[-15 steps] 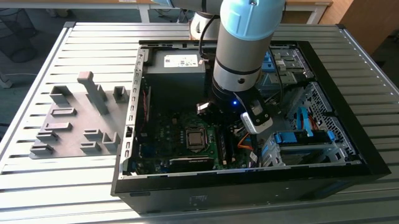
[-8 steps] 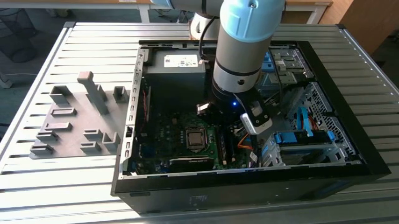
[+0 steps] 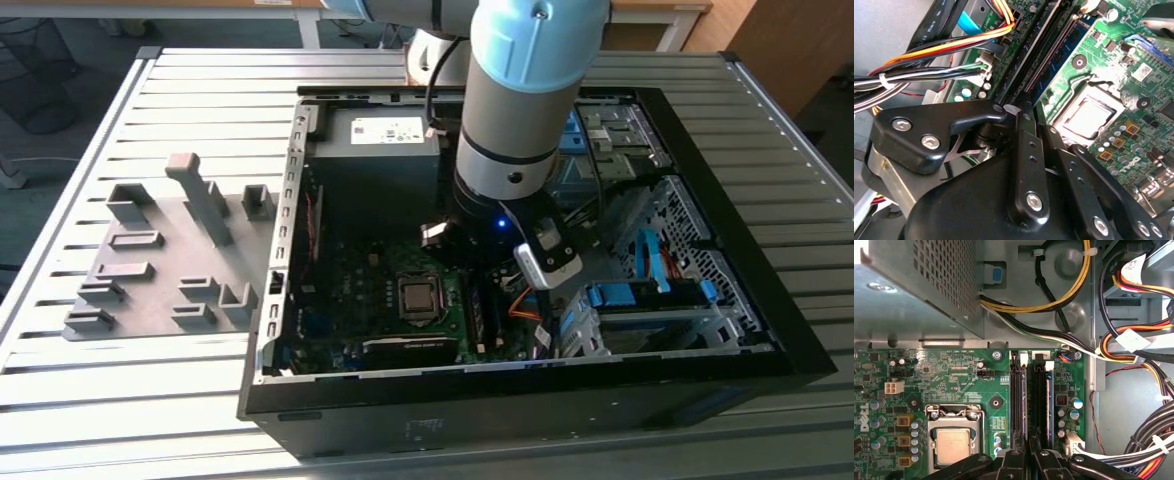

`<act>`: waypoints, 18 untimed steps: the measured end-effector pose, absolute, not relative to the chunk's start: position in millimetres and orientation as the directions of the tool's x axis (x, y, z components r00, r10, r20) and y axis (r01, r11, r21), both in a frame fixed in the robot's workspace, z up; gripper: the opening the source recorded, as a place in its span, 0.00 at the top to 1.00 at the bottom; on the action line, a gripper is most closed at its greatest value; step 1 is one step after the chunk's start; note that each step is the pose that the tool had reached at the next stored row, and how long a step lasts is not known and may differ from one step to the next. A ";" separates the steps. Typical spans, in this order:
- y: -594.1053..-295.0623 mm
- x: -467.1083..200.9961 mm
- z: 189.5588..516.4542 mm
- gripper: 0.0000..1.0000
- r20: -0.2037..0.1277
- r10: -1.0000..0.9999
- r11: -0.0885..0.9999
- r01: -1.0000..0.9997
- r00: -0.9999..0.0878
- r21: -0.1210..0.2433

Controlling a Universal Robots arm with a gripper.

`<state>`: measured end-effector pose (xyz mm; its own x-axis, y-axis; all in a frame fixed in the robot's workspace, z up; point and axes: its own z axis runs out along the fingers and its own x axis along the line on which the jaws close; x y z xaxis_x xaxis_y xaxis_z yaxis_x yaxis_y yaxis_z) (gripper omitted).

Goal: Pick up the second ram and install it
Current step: 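Insert the second ram into the second slot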

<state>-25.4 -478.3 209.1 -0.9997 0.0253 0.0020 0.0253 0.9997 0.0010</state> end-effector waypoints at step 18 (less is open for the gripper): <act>-478.3 -25.4 210.9 0.86 0.002 0.025 1.000 0.025 -1.000 0.008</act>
